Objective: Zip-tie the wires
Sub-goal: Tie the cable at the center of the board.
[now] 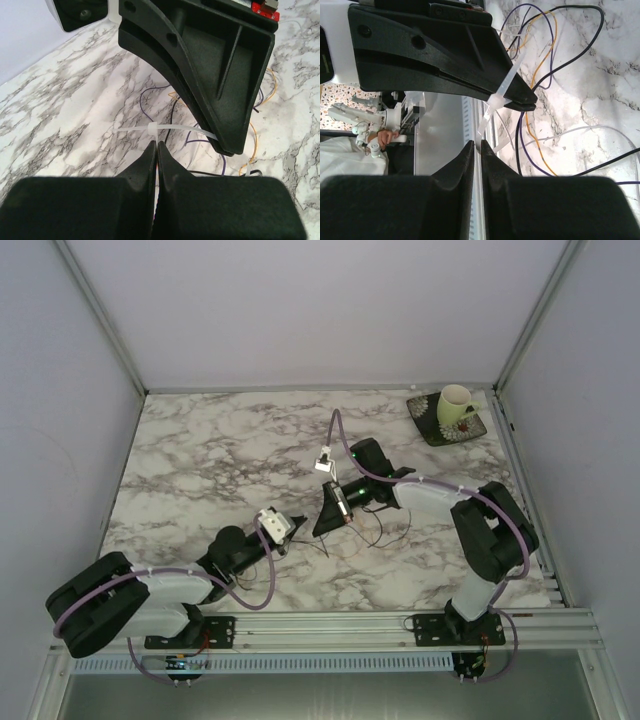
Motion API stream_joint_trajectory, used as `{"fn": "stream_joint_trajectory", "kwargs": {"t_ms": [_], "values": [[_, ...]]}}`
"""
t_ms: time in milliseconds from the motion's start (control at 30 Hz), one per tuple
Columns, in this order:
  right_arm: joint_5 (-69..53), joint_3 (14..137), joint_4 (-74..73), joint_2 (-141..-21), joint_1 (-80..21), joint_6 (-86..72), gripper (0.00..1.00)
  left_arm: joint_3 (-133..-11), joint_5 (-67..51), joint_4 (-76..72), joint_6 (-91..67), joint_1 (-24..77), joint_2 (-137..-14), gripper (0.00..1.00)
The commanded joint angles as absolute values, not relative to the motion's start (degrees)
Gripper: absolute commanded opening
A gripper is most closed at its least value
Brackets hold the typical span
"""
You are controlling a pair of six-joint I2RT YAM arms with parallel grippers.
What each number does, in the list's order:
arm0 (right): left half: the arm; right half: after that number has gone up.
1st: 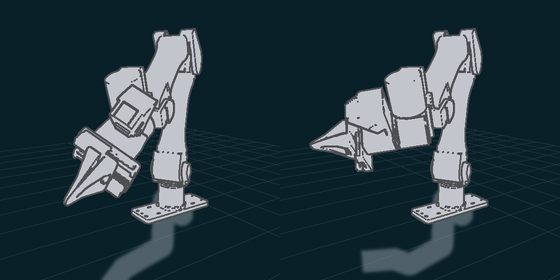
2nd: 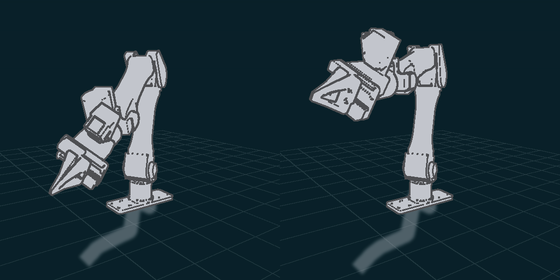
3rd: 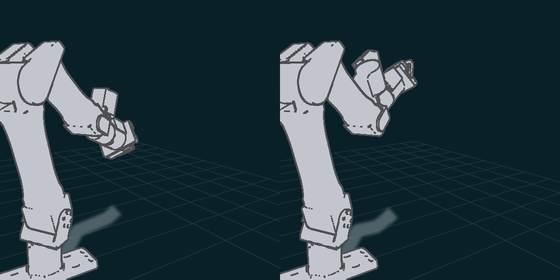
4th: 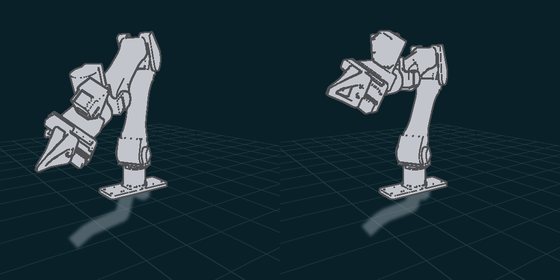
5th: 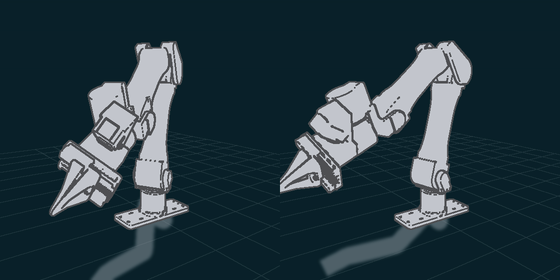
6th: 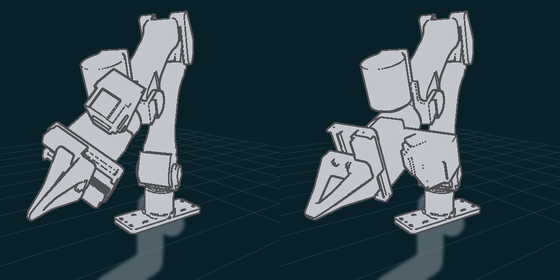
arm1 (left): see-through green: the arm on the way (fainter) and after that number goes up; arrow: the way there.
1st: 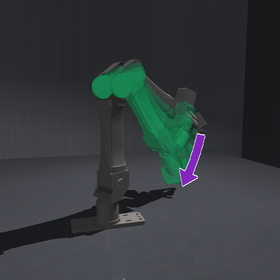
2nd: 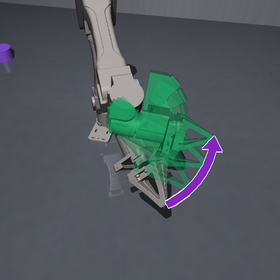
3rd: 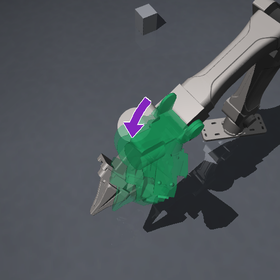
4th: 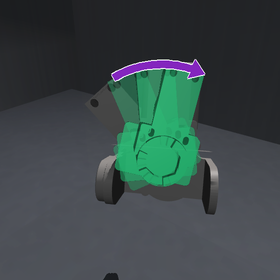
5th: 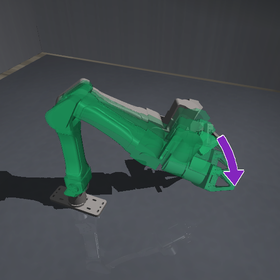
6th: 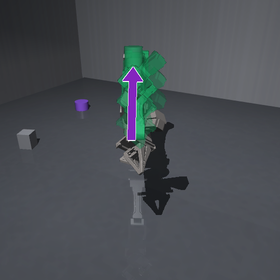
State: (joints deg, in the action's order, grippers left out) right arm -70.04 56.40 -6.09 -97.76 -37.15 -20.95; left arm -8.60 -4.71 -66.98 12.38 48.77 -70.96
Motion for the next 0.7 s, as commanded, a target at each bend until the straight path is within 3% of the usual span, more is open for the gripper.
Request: {"fn": "stream_joint_trajectory", "kwargs": {"t_ms": [0,300,467,667], "values": [[-71.86,57.08,-5.18,-95.74,-36.56,-19.61,0.12,-8.55,-4.88,-69.14,11.95,49.39,-71.54,0.00],[-69.67,58.81,-5.08,-97.01,-36.45,-19.51,0.17,-8.54,-5.87,-70.56,11.59,49.39,-71.99,0.00],[-67.70,59.57,-5.03,-97.71,-36.36,-20.30,0.00,-8.44,-6.67,-70.99,11.99,49.44,-71.89,0.00],[-66.02,60.07,-4.92,-98.14,-35.49,-22.67,0.00,-7.43,-8.31,-71.08,13.84,49.48,-71.67,0.00]]}}
